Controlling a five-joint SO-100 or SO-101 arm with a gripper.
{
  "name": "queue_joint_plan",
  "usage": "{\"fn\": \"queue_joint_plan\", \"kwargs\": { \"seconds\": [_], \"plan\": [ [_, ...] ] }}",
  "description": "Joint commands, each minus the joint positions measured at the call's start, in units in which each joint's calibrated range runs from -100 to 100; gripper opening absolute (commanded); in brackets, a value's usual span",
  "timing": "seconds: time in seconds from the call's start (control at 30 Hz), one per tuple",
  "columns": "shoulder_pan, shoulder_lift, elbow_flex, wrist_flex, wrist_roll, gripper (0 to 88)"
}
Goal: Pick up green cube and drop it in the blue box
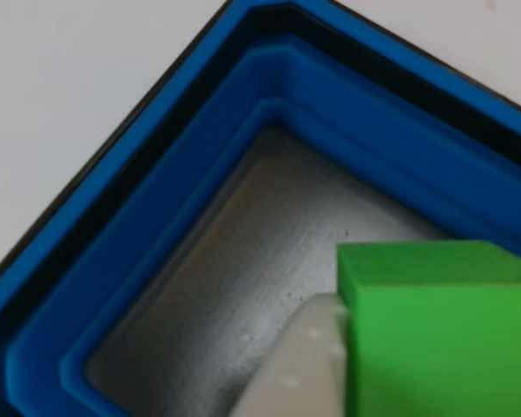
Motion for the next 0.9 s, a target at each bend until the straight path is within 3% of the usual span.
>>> {"fn": "queue_joint_plan", "kwargs": {
  "seconds": [0.0,0.33,0.87],
  "plan": [
    [0.4,-1.5,-2.7,-1.5,-0.2,4.2],
    [0.4,-1.2,-2.7,-1.5,-0.2,19.4],
    [0.8,-2.9,-0.7,-1.5,-0.2,19.9]
  ]
}}
